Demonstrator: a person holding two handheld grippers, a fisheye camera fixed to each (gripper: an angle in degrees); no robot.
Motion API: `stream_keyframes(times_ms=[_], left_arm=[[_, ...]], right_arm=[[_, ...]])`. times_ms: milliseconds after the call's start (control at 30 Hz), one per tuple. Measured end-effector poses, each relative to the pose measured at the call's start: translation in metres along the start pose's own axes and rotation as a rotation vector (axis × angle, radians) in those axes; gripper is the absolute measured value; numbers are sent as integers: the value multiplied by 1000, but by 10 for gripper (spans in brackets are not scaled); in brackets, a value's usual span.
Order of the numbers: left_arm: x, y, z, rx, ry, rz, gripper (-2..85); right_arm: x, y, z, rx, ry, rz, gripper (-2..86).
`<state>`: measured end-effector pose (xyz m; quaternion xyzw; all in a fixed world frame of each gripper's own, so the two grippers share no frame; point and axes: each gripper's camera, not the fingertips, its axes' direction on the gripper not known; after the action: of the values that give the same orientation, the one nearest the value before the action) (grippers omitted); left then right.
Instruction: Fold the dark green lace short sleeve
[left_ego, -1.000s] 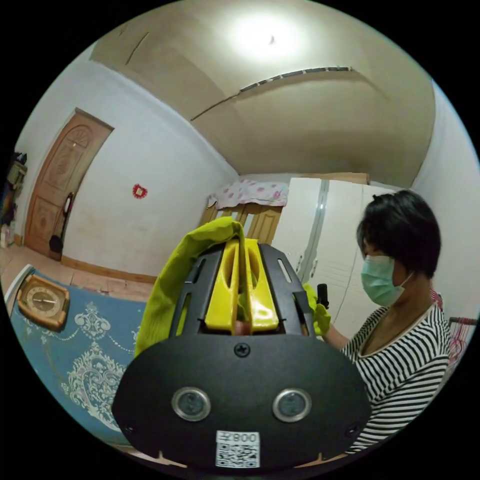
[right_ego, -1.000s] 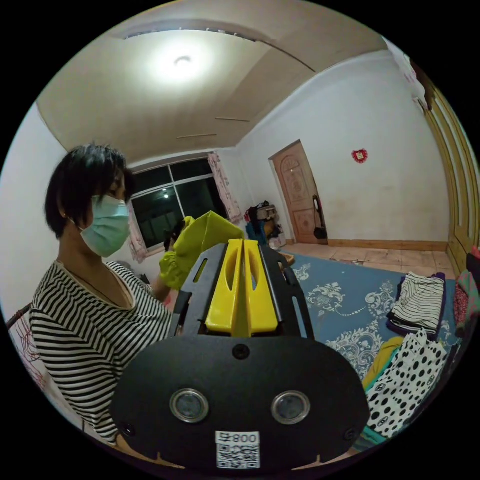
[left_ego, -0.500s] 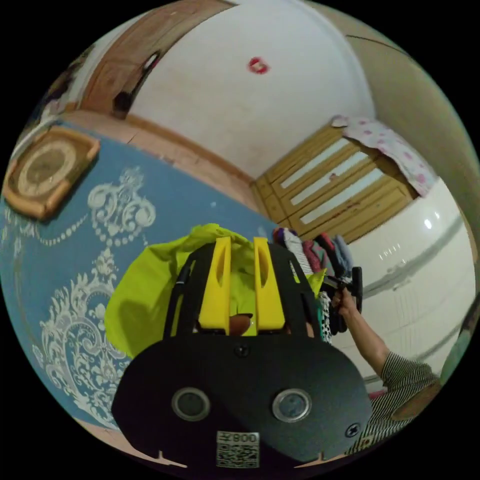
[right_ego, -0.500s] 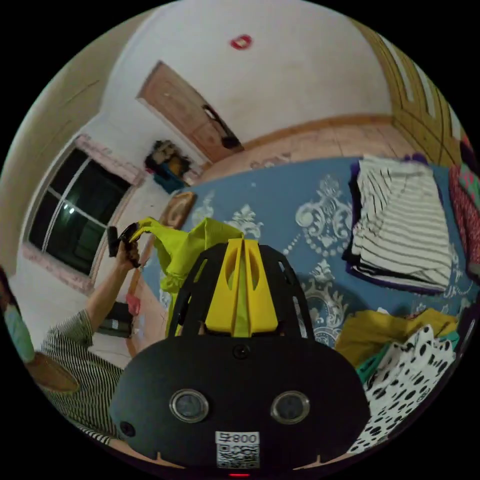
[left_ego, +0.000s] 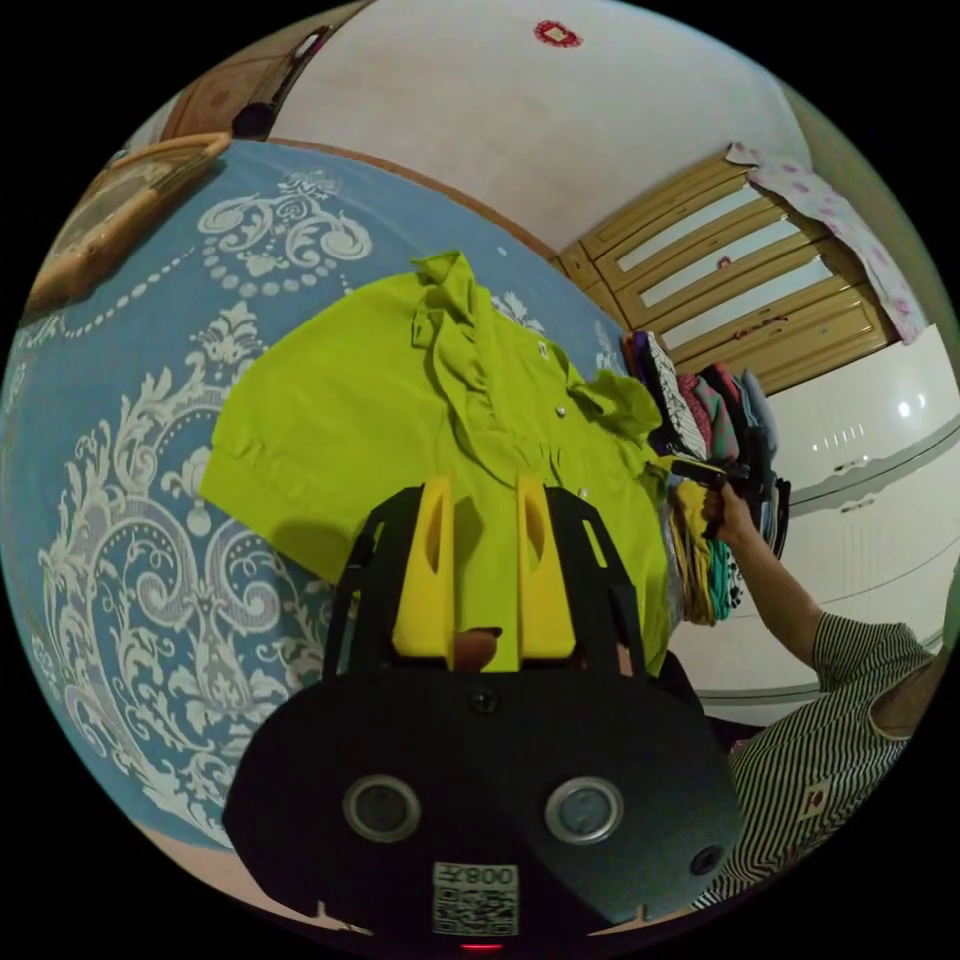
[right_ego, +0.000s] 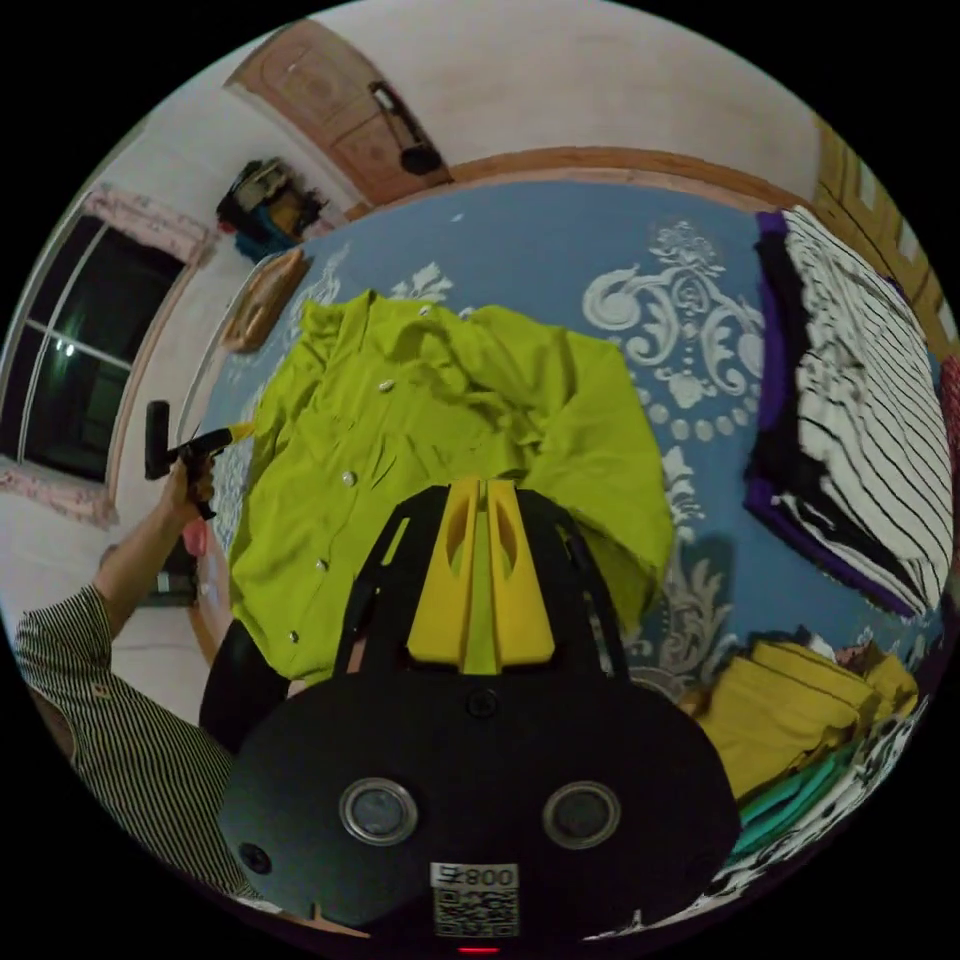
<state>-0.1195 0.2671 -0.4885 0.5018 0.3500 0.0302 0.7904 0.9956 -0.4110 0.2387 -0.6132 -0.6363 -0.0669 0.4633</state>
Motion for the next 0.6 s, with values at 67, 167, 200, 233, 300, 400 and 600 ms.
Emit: stream_keyframes(times_ms=[67,167,200,233,300,400,600], left_arm=[[-21,-12,10,-49,-39,8,94],[-46,-31,15,-54,-56,8,92],[-50,-35,15,-49,-61,8,93],[-59,-43,14,-37,-72,9,94],[-73,-54,11,-24,-93,17,98],[-100,-71,3,16,-204,17,111],[-167,-117,-4,79,-313,-88,127]], right_arm=[[-9,-24,17,-23,0,-51,1],[-13,-70,44,-53,22,-82,0],[-8,-89,52,-65,18,-57,1],[-2,-103,53,-41,-30,-31,2],[7,-115,45,45,-78,-16,6],[26,-128,35,127,95,7,26],[77,-182,65,26,248,109,72]])
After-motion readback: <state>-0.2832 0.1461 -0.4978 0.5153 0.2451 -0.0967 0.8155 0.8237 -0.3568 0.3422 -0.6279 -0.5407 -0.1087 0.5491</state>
